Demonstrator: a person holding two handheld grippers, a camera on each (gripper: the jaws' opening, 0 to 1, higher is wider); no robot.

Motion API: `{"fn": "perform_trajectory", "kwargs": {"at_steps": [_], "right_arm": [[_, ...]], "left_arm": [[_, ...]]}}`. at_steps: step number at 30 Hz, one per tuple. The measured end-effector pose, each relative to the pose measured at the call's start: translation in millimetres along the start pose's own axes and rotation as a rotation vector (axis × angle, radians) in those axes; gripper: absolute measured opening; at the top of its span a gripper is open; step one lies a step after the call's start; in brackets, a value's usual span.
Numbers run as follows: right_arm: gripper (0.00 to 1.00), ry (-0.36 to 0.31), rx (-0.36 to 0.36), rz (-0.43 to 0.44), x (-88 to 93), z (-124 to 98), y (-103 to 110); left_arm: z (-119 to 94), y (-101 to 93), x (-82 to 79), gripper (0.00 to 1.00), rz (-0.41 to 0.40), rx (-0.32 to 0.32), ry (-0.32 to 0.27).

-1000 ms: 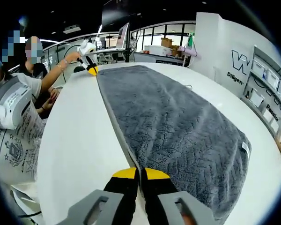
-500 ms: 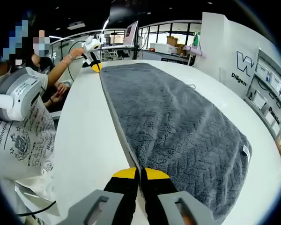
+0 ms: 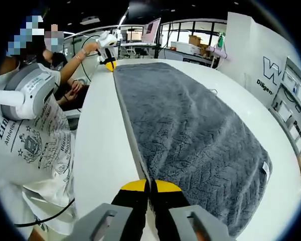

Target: Fold the towel on the table until its edges align and the towel forms a compact rectangular stack.

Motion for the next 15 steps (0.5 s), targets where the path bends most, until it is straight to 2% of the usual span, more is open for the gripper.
{"fn": "perform_trajectory", "kwargs": {"at_steps": [3,9,15], "right_arm": [[0.04,0.006,0.0,-0.009,-0.5,-1,2],[0.04,-0.024,0.01,0.009,-7.7,-7,-3],[0.03,-0.05,0.029,0.013,-14.4,-11,-13]], "left_arm": [[-1,-1.0,1.2,0.05,0.003,0.005,0.003],[-4,2.3,-0.3,0.05,-0.004,-0.001,-0.001],[-10,9.1,-10.3,0.05,-0.016,-0.025,-0.016]]}}
Point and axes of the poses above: the point that each gripper's makers call its tool centre point, and the gripper's own axes: z roughly forward along the fingers, y roughly to its left, x roughly out of its underside, the point moved 4 cm from there along -z, roughly backward along the fingers, and after that the axes turned 1 degree about x, right-handed, at the moved point
